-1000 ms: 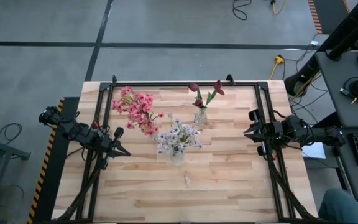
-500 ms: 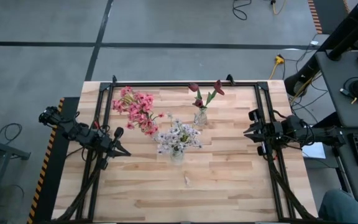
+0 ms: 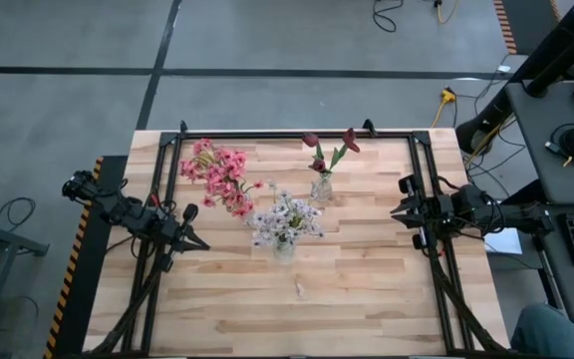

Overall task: Sort flowers into vase by color
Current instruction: Return to Home Position

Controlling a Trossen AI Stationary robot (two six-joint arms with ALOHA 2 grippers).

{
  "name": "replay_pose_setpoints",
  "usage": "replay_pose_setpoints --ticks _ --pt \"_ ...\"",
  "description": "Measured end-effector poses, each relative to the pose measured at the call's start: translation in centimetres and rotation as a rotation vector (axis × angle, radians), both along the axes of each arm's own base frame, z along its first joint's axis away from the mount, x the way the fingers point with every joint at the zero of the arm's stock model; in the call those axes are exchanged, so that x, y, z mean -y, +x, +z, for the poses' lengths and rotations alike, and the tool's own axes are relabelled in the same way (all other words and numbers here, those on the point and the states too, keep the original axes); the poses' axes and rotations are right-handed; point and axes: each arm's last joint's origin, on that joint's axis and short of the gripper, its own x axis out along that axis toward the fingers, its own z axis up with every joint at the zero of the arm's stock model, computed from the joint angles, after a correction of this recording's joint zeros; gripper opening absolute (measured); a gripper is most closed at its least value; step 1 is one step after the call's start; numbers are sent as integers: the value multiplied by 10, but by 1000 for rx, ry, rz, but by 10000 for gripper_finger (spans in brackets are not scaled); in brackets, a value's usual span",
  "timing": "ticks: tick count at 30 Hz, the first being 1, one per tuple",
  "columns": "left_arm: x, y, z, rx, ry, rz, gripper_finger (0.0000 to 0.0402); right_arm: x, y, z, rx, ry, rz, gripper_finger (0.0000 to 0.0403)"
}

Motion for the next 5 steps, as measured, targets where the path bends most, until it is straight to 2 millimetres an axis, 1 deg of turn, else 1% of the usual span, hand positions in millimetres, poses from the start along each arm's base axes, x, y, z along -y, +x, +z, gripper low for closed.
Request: replay_pose_setpoints --ticks 5 --pt "0 0 0 0 0 0 0 0 0 0 0 0 0 31"
